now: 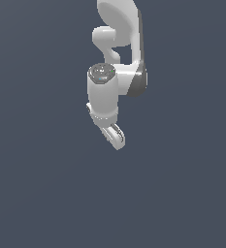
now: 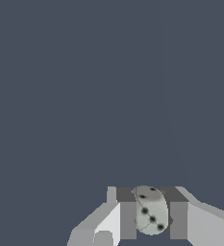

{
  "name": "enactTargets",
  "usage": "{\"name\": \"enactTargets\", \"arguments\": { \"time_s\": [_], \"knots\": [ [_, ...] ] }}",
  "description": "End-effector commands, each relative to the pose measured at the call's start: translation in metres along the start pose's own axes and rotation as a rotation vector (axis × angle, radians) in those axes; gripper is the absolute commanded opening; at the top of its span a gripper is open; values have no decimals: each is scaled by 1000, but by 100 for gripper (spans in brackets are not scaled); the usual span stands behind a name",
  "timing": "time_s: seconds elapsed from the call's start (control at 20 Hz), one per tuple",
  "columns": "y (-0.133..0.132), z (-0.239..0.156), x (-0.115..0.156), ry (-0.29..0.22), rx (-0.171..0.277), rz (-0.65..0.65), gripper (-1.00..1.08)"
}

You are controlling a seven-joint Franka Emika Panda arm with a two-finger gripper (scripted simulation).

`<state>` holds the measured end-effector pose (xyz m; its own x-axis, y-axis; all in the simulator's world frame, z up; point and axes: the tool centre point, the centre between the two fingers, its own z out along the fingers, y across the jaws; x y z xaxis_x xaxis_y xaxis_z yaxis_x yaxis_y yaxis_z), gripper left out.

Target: Pick up the object and move it to a goal position.

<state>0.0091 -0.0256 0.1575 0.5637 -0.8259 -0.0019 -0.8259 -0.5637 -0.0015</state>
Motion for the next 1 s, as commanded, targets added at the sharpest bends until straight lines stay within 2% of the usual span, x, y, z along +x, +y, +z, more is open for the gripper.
{"name": "enactTargets", "arguments": {
  "time_s": [0.0,0.95],
  "knots": [
    [12,-27,14,-1,0,0,-100],
    [86,-218,120,1,-2,-1,-100]
  ]
}}
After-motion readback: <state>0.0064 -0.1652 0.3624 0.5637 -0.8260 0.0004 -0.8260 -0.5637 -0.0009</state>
